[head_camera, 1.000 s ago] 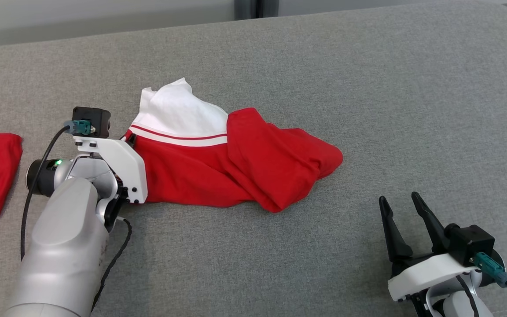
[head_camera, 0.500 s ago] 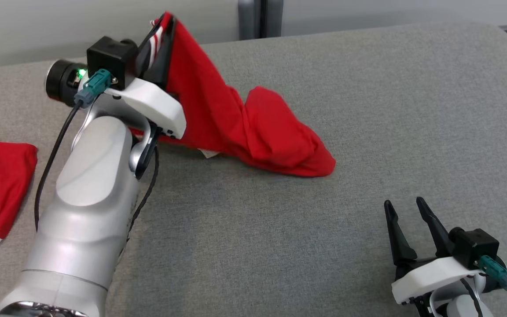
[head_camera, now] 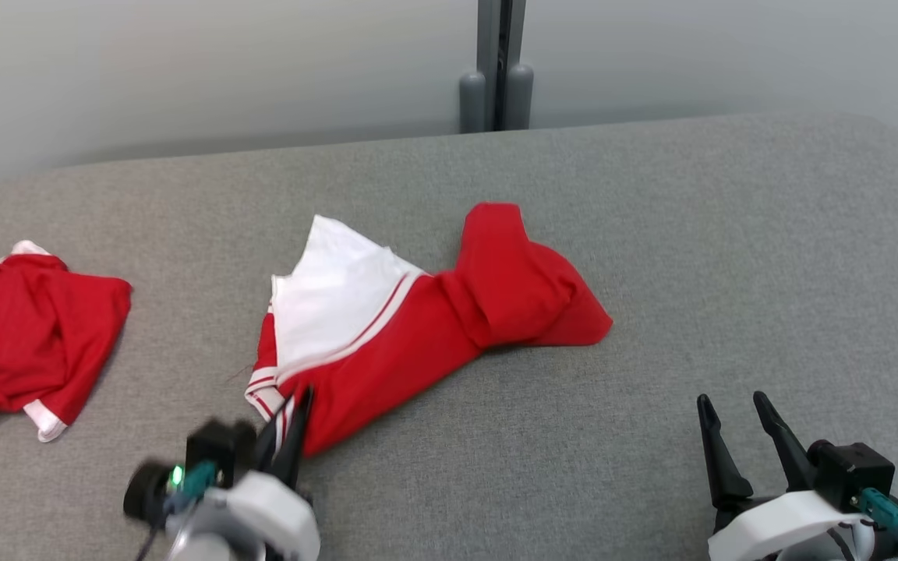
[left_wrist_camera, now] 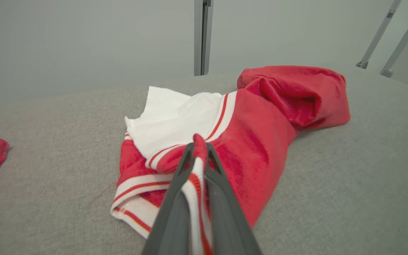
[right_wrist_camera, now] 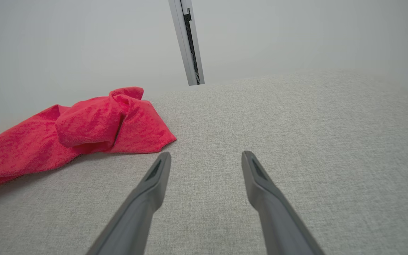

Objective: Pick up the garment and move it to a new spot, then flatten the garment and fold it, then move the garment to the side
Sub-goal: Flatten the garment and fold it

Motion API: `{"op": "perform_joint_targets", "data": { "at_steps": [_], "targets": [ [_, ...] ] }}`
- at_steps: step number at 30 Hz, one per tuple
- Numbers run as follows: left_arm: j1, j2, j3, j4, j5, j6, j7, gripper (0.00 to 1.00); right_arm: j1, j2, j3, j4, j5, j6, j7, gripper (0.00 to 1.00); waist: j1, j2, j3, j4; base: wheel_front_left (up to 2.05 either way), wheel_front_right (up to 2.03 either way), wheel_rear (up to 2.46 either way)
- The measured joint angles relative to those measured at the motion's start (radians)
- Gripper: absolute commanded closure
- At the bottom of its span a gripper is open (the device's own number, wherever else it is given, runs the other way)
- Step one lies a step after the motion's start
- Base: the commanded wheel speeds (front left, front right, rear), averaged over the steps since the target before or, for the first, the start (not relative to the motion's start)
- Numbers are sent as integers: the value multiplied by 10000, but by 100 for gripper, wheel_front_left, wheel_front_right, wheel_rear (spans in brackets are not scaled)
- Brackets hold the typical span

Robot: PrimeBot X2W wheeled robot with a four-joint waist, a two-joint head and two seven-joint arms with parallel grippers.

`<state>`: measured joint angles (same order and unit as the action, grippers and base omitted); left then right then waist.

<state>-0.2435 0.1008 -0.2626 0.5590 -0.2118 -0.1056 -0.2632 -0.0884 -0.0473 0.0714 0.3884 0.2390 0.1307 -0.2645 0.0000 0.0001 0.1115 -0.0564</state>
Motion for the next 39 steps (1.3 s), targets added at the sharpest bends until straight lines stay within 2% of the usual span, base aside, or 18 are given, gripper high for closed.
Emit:
{"op": "perform_joint_targets", "data": {
  "at_steps": [5,6,7,10,11,12,13,15,24,34,39],
  "targets": [
    [1089,61,345,681,-148,75,0,100,202,2,21,104,-90,0,0,0,0,0,-528,121,0,0,0],
    [1214,63,468,754,-174,123,-2,95,241,-2,33,132,-94,0,2,0,0,0,-628,138,0,0,0],
    [1322,77,587,894,-194,217,-2,77,296,2,48,153,-96,2,0,0,1,0,-734,148,0,0,0],
    [1580,157,984,1187,-219,591,-2,70,453,-2,104,196,-109,2,0,0,0,0,-1001,134,0,0,0],
    [1615,203,1112,1208,-219,702,0,52,474,-2,123,198,-109,0,0,0,0,0,-1064,113,0,0,0],
    [1625,255,1218,1208,-192,811,-2,5,490,4,150,198,-111,0,0,0,0,0,-1111,81,0,0,0],
    [1629,274,1348,1212,-188,913,-4,0,511,2,174,198,-119,2,0,0,0,0,-1150,42,0,0,0],
    [1716,236,1576,1093,-194,1058,-2,0,580,2,213,199,-165,2,0,0,0,0,-1233,-32,0,0,0],
    [1492,-140,1799,846,-267,949,-2,0,738,0,268,65,-196,2,0,0,0,0,-1216,-175,0,0,0],
    [-1310,-144,1768,2313,-556,621,418,0,295,0,493,-79,-194,2,0,0,0,0,-251,-322,0,0,0],
    [-2521,73,1772,3210,-704,522,1179,0,12,2,510,-100,-184,2,0,0,0,0,351,-451,0,0,0]
  ]
}}
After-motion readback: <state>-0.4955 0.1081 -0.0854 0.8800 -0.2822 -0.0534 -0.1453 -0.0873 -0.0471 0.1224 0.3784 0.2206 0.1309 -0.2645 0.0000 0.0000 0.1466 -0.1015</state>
